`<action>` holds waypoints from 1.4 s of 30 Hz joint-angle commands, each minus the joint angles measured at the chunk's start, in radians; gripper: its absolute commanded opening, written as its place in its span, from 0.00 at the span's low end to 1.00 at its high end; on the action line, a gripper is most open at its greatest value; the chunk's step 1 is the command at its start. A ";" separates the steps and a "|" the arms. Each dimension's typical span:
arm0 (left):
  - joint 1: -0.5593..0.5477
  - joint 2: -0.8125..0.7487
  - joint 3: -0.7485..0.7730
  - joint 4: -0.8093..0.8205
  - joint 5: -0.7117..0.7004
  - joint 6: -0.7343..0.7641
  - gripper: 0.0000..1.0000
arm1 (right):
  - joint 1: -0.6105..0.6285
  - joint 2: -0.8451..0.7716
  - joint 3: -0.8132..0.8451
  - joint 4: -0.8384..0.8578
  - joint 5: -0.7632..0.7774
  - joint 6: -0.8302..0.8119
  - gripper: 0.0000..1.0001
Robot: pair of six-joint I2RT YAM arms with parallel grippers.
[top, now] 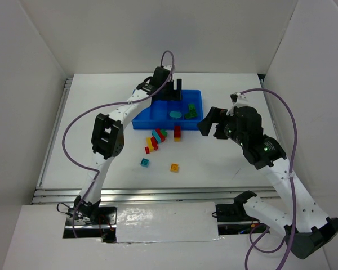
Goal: Sort the legos into containers by color
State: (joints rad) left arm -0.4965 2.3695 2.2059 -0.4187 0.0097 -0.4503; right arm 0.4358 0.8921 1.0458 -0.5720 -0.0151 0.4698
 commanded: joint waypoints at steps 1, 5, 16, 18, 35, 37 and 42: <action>-0.007 -0.145 -0.030 0.020 -0.004 -0.007 0.96 | 0.004 0.002 0.000 -0.006 0.001 -0.022 1.00; -0.004 -0.332 -0.159 0.017 -0.137 -0.024 0.97 | 0.007 0.040 -0.003 0.001 -0.005 -0.022 1.00; 0.010 -1.162 -0.972 -0.195 -0.513 -0.283 0.97 | 0.311 0.625 0.212 0.078 0.153 -0.039 0.91; 0.024 -1.303 -1.067 -0.207 -0.495 -0.288 0.98 | 0.337 0.750 0.273 0.072 0.171 -0.059 0.91; 0.042 -1.682 -1.201 -0.414 -0.593 -0.189 1.00 | 0.308 1.145 0.616 0.000 0.262 -0.151 0.85; 0.044 -1.685 -1.203 -0.413 -0.594 -0.189 0.99 | 0.305 1.156 0.606 0.007 0.250 -0.152 0.84; 0.044 -1.673 -1.209 -0.404 -0.565 -0.177 1.00 | 0.304 1.197 0.608 0.011 0.228 -0.160 0.83</action>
State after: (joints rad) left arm -0.4564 0.6926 0.9985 -0.8593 -0.5583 -0.6540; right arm 0.7357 2.0583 1.6436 -0.5613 0.2241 0.3298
